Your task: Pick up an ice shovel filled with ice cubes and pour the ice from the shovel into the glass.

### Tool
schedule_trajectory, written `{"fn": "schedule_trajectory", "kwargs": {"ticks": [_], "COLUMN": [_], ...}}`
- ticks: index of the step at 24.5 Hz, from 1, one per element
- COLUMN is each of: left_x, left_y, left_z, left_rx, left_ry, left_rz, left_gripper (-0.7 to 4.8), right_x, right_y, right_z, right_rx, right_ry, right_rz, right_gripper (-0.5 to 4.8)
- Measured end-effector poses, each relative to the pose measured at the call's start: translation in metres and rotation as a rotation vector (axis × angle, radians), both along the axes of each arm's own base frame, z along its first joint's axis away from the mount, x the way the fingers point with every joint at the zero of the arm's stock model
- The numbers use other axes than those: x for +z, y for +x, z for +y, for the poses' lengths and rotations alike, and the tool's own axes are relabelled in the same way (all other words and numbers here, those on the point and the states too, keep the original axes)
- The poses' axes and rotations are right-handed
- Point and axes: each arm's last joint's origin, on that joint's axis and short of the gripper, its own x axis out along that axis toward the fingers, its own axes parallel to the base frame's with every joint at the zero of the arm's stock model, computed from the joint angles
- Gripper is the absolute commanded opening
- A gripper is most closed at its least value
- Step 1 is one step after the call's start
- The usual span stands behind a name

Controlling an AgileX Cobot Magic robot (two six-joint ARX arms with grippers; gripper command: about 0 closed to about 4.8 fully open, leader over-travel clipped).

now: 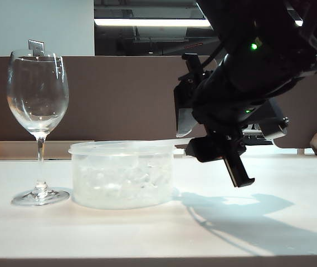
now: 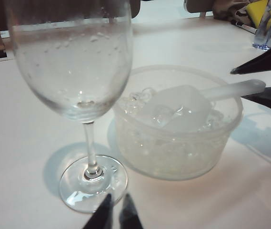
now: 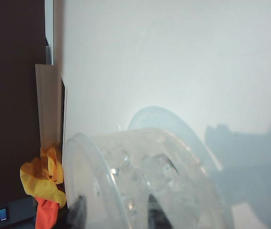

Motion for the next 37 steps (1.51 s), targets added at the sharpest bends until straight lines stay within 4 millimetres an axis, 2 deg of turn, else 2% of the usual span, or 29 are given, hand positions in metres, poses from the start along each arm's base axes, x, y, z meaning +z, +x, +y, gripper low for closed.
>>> {"fn": "schedule_trajectory", "kwargs": {"ticks": [14, 16, 21, 24, 28, 31, 37], "left_x": [0.0000, 0.0000, 0.0000, 0.0000, 0.0000, 0.0000, 0.0000], "left_y": [0.0000, 0.0000, 0.0000, 0.0000, 0.0000, 0.0000, 0.0000], "left_z": [0.0000, 0.0000, 0.0000, 0.0000, 0.0000, 0.0000, 0.0000], "left_rx": [0.000, 0.000, 0.000, 0.000, 0.000, 0.000, 0.000], "left_ry": [0.000, 0.000, 0.000, 0.000, 0.000, 0.000, 0.000], "left_rz": [0.000, 0.000, 0.000, 0.000, 0.000, 0.000, 0.000], "left_gripper": [0.29, 0.29, 0.29, 0.29, 0.29, 0.29, 0.29], "right_x": [0.0008, 0.0009, 0.0012, 0.0013, 0.0022, 0.0017, 0.0060], "right_y": [-0.0039, -0.0053, -0.0058, -0.0057, -0.0050, -0.0050, -0.0028], "right_z": [0.0047, 0.0060, 0.0066, 0.0064, 0.0061, 0.0058, 0.0062], "right_rx": [0.043, 0.045, 0.042, 0.034, 0.022, 0.016, -0.012], "right_ry": [0.018, 0.017, 0.016, 0.014, 0.016, 0.011, 0.043], "right_rz": [0.002, 0.000, -0.006, -0.010, -0.019, -0.018, -0.038], "right_gripper": [1.64, 1.38, 1.33, 0.83, 0.81, 0.38, 0.24]}}
